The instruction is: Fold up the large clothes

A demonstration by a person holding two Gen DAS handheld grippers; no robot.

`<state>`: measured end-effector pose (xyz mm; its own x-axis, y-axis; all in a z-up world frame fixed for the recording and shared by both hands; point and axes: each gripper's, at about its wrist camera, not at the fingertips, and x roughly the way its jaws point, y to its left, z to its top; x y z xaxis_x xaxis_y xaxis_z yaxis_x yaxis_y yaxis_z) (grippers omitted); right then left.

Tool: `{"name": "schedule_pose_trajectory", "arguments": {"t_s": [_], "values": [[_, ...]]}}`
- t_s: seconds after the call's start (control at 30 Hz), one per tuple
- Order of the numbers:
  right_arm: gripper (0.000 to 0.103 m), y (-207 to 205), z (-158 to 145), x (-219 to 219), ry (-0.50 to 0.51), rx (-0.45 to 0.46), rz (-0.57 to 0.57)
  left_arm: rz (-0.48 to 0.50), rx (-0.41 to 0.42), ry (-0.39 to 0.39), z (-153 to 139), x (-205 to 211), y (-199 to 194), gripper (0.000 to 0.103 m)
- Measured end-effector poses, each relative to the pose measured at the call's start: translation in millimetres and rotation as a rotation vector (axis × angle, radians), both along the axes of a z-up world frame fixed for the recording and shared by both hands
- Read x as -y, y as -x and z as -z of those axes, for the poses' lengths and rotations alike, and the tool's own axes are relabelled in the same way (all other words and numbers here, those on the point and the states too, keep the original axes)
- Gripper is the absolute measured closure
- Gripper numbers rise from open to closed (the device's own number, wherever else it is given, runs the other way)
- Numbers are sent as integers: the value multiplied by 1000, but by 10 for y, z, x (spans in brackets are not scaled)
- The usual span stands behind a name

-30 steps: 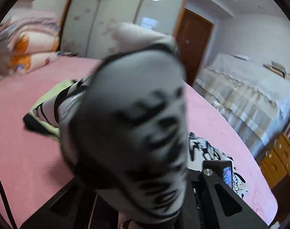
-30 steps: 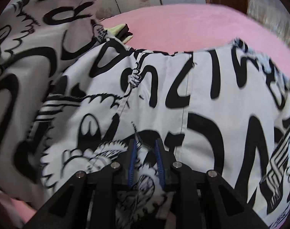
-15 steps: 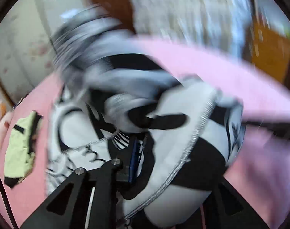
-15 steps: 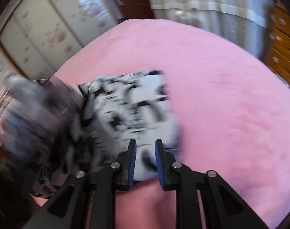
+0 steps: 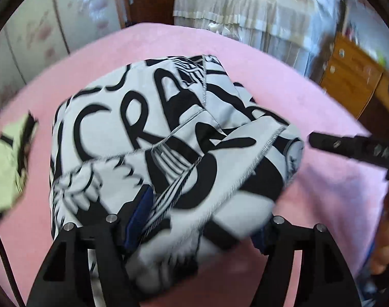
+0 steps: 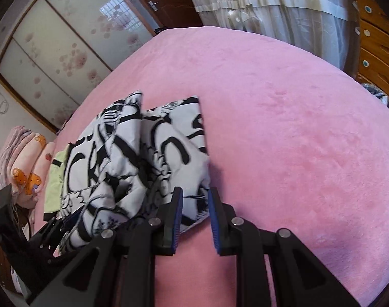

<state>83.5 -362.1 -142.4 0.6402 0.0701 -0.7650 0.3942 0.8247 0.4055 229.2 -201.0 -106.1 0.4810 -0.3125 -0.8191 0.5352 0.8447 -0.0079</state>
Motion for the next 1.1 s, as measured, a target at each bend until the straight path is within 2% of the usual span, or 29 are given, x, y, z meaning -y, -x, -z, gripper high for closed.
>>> {"name": "schedule_pose_trajectory", "arguments": {"t_s": [0.13,0.2,0.27,0.37,0.5,0.63,0.77,0.9,1.0,1.1], "values": [[60,0,-86,-126,-31,24,-27,-28,-40,56,-72,-248,141,33],[55,13,-112,-161,-67,40,-39,-40,-42,76,-133,-334,253,30],[53,21,-127,-210,-100,47,-59,-56,-44,120,-256,-437,340,24],[51,-14,-97,-329,-112,31,-109,-88,-53,187,-360,-654,387,23],[44,-91,23,-474,-131,-11,-168,-192,4,170,-432,-897,257,23],[43,-201,173,-539,-141,-56,-177,-340,-32,207,-318,-1250,6,24],[39,-341,276,-500,-198,-61,-172,-439,-103,266,-105,-1552,-176,24],[41,-477,290,-491,-191,-40,-191,-460,-162,324,101,-1660,-275,24],[70,-581,244,-581,-106,-59,-245,-458,-159,334,118,-1642,-266,24],[79,-602,46,-667,-27,-27,-302,-440,-149,315,92,-1538,-276,24]]}}
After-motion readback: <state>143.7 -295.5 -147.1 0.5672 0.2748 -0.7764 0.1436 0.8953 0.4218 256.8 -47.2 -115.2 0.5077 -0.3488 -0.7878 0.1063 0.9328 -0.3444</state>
